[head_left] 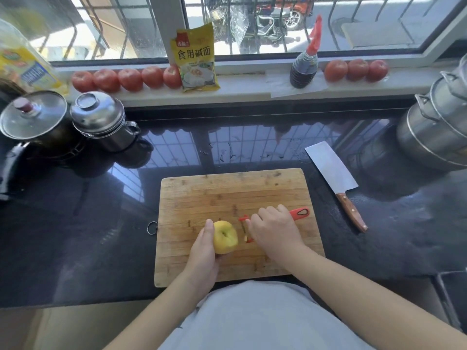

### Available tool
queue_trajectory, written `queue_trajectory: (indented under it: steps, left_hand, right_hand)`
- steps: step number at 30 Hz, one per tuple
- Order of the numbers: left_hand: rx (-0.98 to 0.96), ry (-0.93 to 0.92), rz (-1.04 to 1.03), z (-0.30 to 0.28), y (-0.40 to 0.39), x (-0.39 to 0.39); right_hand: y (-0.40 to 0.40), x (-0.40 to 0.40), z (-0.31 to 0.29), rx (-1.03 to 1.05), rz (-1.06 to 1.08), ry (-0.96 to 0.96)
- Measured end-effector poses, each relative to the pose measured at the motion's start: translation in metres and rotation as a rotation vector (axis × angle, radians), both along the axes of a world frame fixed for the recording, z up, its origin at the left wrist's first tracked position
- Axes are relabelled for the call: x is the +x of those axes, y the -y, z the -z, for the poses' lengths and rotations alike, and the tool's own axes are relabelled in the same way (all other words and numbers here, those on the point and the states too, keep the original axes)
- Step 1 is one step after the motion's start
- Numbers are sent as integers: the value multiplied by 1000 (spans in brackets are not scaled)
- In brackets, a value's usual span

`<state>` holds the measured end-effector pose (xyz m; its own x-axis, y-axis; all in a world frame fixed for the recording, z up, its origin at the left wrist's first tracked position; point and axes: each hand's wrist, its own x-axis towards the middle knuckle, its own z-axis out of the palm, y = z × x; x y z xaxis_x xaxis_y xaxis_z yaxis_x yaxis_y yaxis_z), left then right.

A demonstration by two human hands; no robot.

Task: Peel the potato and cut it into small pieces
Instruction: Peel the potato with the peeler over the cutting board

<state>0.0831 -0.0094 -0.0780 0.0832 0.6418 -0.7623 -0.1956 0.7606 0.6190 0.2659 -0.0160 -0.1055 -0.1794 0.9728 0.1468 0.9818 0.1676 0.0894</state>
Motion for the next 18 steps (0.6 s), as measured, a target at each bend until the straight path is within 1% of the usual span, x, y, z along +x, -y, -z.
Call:
queue_trajectory:
  steps: [3, 8, 11, 13, 14, 15, 18]
  left_hand:
    - [-85, 61, -62, -3, -2, -4]
    - [-234, 240, -168, -8, -4, -10]
    - [-250, 281, -131, -11, -6, -12]
    - [-255, 295, -88, -10, -7, -14]
    - [-252, 308, -58, -12, -8, -15]
    - [-248, 319, -24, -13, -9, -16]
    - [-203, 321, 83, -17, -12, -17]
  right_hand:
    - [-11, 21, 0, -145, 108, 71]
    - [-19, 19, -14, -299, 159, 53]
    - [-17, 20, -21, -236, 209, -4]
    - [-12, 25, -16, -306, 191, 19]
    - [-7, 29, -11, -353, 183, 10]
    - [-1, 32, -7, -353, 177, -35]
    - [9, 33, -14, -204, 128, -139]
